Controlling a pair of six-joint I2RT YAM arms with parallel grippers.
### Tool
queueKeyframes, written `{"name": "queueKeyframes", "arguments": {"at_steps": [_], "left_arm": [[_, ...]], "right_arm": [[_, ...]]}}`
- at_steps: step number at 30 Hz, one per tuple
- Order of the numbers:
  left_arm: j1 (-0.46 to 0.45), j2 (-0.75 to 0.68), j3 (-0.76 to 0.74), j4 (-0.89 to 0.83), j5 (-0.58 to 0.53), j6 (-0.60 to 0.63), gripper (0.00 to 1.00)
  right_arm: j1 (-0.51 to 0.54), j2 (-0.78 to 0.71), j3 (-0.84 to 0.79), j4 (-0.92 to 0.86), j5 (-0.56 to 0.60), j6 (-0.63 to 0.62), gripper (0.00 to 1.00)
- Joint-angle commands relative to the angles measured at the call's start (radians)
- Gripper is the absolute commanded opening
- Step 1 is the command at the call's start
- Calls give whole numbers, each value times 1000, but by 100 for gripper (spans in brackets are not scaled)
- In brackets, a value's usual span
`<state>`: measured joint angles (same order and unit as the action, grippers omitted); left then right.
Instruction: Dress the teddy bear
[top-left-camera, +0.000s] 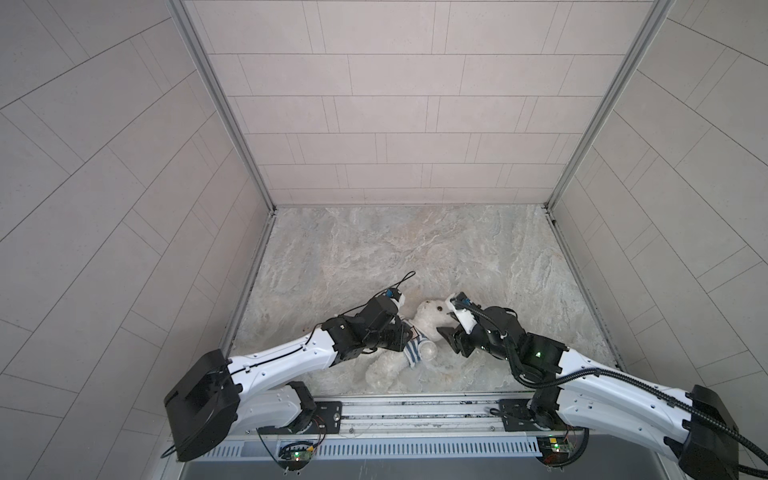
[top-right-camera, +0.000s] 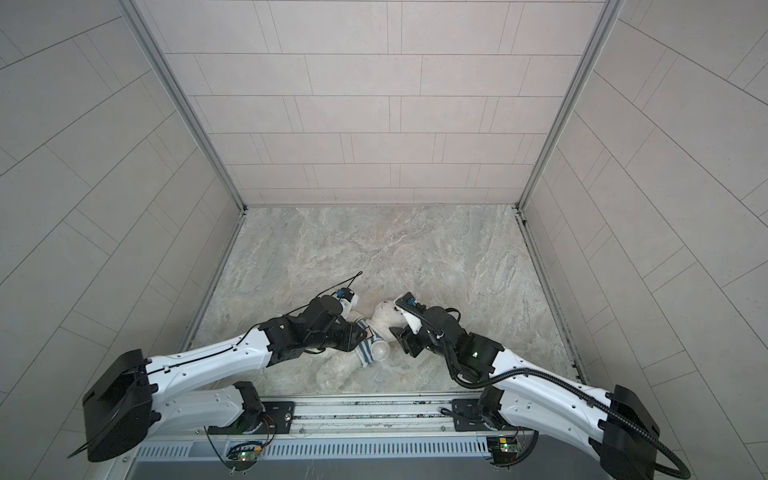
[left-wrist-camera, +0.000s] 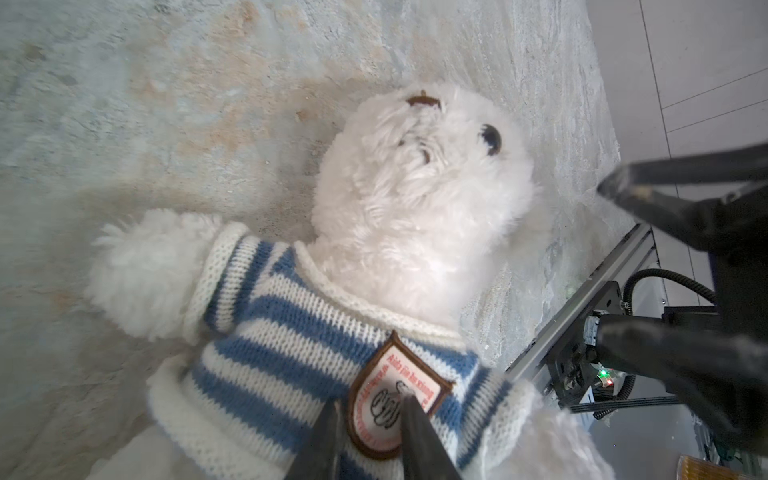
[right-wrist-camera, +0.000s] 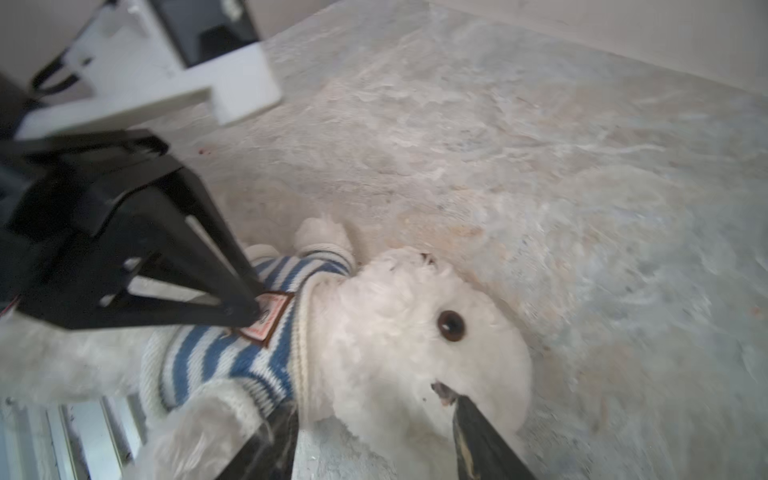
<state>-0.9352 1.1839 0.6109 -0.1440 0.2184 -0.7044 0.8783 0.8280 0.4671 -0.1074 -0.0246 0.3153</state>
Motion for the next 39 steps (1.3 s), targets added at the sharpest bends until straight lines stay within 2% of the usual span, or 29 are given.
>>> {"name": "queueKeyframes", "arguments": {"at_steps": [1, 4, 7, 12, 20, 26, 30, 39], "left_arm": [[-48, 11, -30, 59, -44, -66, 29], [-82, 23, -39, 108, -57, -113, 28], [-117, 50, -42, 139, -81, -149, 27], [-126, 72, -82, 218, -89, -210, 24], [-136, 80, -86, 258, -120, -222, 24], [-133, 79, -76, 256, -142, -212, 22], [-117, 78, -79, 262, -136, -202, 22], [-101, 57, -84, 259, -123, -176, 23]], "right_arm": [[-1, -78, 8, -217, 117, 388, 62], [1, -191, -89, -196, 91, 617, 65], [10, -308, -170, -178, 84, 742, 73], [17, -340, -198, -197, 34, 707, 79], [9, -45, -243, 177, -67, 698, 78], [-33, 152, -232, 353, -85, 673, 65], [-60, 228, -207, 375, -86, 629, 52], [-138, 363, -143, 398, -151, 540, 47]]}}
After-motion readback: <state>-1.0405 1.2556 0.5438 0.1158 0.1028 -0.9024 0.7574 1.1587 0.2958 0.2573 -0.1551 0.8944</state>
